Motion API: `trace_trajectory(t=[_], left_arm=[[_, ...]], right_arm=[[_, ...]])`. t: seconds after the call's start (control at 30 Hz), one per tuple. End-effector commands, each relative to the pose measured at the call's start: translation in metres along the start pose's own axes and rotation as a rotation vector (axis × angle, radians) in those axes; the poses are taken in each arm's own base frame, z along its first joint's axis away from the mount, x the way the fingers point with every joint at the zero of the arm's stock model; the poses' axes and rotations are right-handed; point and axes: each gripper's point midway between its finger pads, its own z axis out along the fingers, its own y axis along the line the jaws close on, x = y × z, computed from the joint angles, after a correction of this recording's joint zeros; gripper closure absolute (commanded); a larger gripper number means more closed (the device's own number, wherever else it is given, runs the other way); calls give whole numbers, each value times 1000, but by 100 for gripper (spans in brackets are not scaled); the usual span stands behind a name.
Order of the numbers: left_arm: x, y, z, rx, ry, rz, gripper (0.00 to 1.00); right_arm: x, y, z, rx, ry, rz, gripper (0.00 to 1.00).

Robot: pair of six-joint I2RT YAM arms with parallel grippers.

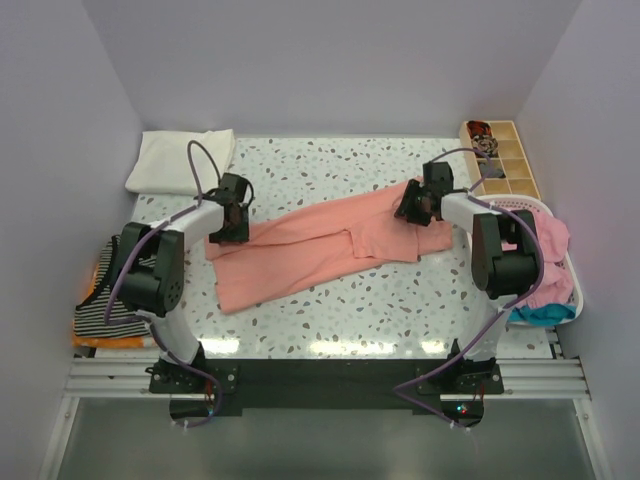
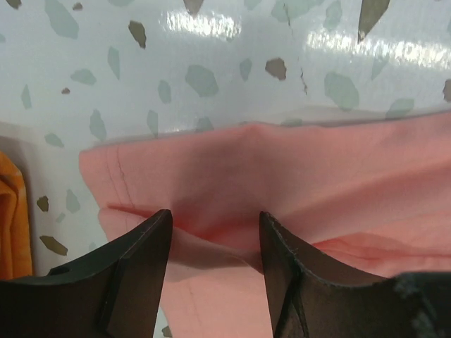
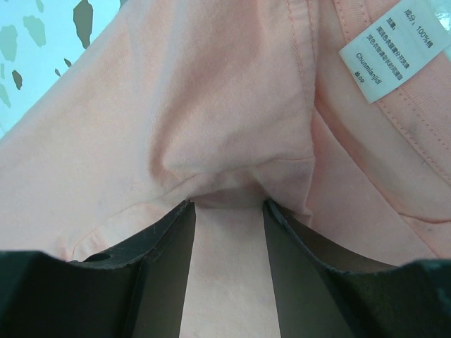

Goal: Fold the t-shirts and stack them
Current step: Fold the other side of the tshirt into a rectangle

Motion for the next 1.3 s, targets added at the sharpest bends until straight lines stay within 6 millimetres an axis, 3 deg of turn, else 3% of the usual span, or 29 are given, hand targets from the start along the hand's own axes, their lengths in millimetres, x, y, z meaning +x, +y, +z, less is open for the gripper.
trace_trajectory(t=[0.0, 0.27, 0.43, 0.6, 0.7, 0.83, 1.03, 1.17, 1.27], left_arm=[[6, -7, -21, 87, -5, 1, 44], [34, -9, -37, 150, 63, 19, 54], [70, -16, -40, 209, 157, 21, 62], [84, -6, -50, 184, 183, 12, 81], [67, 7, -58, 110, 118, -19, 87], [23, 10, -69, 80, -16, -68, 87], [-29, -24, -66, 219, -144, -85, 85], [-31, -53, -43, 317, -101, -78, 92], [-21, -62, -33, 339, -76, -77, 95]], right_arm=[[46, -30, 15, 93, 145, -9, 51], [48, -30, 17, 89, 154, -13, 52], [50, -31, 17, 91, 161, -11, 52], [49, -30, 16, 90, 159, -15, 52], [49, -30, 16, 91, 157, -14, 52], [47, -28, 14, 85, 151, -13, 52], [47, -28, 15, 79, 152, -16, 52], [48, -29, 14, 84, 153, -19, 52], [48, -30, 15, 89, 154, -19, 52]])
